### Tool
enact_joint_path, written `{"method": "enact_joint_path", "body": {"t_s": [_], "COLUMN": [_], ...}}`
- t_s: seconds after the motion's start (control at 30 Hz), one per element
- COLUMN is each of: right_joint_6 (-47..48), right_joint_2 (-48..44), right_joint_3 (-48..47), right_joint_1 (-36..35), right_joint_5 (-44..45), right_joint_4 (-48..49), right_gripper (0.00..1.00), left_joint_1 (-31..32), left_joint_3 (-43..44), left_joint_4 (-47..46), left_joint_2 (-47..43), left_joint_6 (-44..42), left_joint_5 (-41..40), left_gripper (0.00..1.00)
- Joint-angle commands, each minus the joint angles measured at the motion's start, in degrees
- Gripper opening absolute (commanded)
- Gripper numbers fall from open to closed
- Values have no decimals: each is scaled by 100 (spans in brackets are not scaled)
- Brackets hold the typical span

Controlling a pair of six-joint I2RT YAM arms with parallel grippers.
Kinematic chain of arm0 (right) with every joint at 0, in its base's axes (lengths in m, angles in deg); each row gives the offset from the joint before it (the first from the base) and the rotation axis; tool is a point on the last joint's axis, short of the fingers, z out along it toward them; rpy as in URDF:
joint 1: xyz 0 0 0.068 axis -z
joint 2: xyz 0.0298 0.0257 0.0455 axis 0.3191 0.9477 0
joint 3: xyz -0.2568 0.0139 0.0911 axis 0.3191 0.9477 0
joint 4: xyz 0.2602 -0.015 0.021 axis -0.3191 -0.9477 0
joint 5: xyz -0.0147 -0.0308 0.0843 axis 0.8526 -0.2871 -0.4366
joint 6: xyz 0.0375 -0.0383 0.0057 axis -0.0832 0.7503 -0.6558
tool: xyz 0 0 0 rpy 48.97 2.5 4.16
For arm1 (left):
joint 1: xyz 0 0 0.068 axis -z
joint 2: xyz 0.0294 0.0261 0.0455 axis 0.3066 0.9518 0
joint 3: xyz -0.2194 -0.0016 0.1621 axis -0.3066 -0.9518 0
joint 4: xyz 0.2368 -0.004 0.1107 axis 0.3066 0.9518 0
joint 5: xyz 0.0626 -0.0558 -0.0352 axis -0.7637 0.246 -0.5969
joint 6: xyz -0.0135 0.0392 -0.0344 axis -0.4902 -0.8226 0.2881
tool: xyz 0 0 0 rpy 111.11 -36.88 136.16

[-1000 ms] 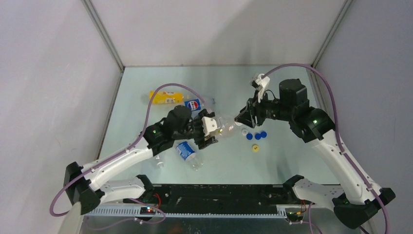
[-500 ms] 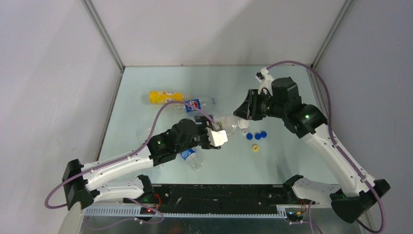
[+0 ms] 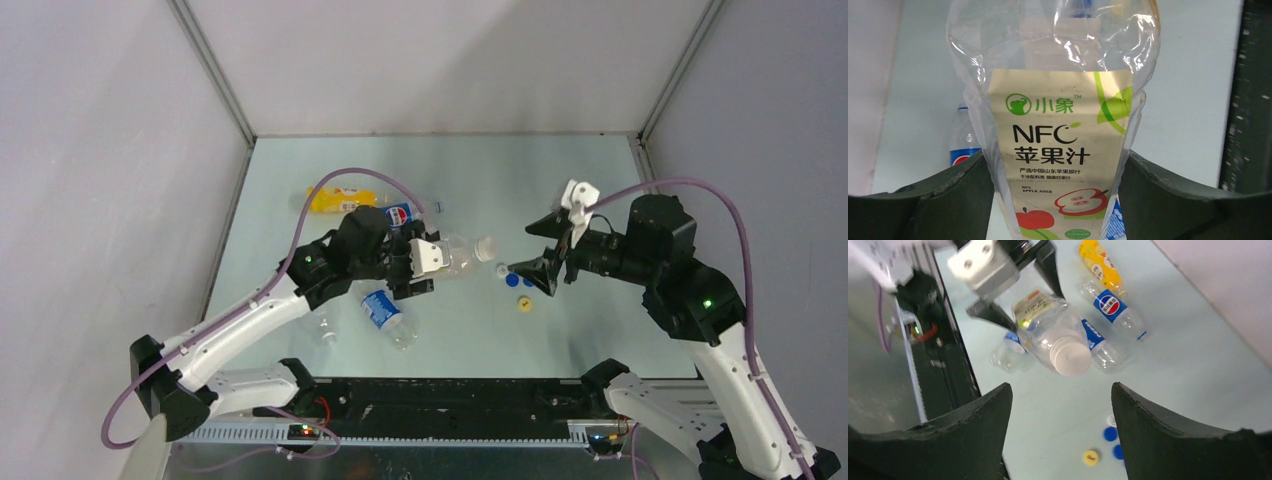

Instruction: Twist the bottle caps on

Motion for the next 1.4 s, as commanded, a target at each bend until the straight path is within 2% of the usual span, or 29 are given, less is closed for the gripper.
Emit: {"method": "enact_joint_path", "body": {"t_s": [0.0, 0.17, 0.3, 0.7, 1.1, 1.23, 1.33, 1.37], "right_joint_6": [2455, 3546, 3850, 4116, 4239, 4147, 3837, 3546], "right_joint_2": [94, 191, 313, 575, 722, 815, 869, 921], "right_joint_3": [-38, -34, -34, -34, -39, -39, -42, -42], "right_joint_1": [-122, -499, -751, -1148, -1311, -1346, -1348, -1345], "right_joint_5": [-832, -729, -657, -607, -871, -907, -1033, -1076], "right_joint_4": [-745, -988, -983, -985, -1274, -1298, -1212, -1146], "right_gripper": [74, 74, 74, 64, 47, 33, 14, 4], "left_joint_1": [-109, -114, -116, -120, -121, -121, -69, -42], "left_joint_3": [740, 1232, 1470, 1642, 1766, 1801, 1731, 1683], "left_joint_4": [1143, 1893, 2108, 2245, 2245, 2181, 1967, 1850], "left_joint_2": [245, 527, 628, 708, 759, 758, 680, 628], "left_joint_6": [-325, -597, -662, -699, -692, -665, -598, -569], "left_joint_5": [1125, 1558, 1784, 2052, 2237, 2248, 2001, 1778], "left_gripper": [0, 0, 0, 0, 0, 0, 0, 0]}}
